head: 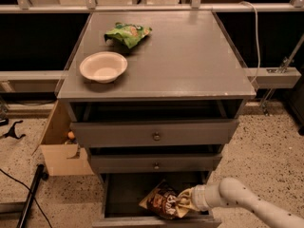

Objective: Pick brown chip bag from bottom drawer and place on counter

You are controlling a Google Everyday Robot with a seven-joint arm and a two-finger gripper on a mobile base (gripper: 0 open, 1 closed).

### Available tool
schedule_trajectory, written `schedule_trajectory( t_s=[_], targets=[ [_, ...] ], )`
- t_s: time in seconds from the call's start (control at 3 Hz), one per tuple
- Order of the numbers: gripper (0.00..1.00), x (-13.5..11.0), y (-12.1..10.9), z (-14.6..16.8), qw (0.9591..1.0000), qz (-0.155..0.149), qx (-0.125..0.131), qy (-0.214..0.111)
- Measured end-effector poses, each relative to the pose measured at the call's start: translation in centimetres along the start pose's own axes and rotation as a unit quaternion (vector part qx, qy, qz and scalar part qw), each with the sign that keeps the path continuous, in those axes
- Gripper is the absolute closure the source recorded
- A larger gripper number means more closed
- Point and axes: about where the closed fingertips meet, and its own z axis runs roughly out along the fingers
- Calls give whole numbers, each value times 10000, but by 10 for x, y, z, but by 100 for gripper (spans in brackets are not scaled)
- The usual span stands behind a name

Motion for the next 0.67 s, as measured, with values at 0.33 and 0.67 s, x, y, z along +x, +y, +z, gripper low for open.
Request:
schedule_trajectory(
  t_s=[0.33, 0.67],
  targets=[
    [100, -23, 14, -27, 9976, -461, -519, 17],
    [100, -34, 11, -31, 9972, -514, -551, 45]
  ],
)
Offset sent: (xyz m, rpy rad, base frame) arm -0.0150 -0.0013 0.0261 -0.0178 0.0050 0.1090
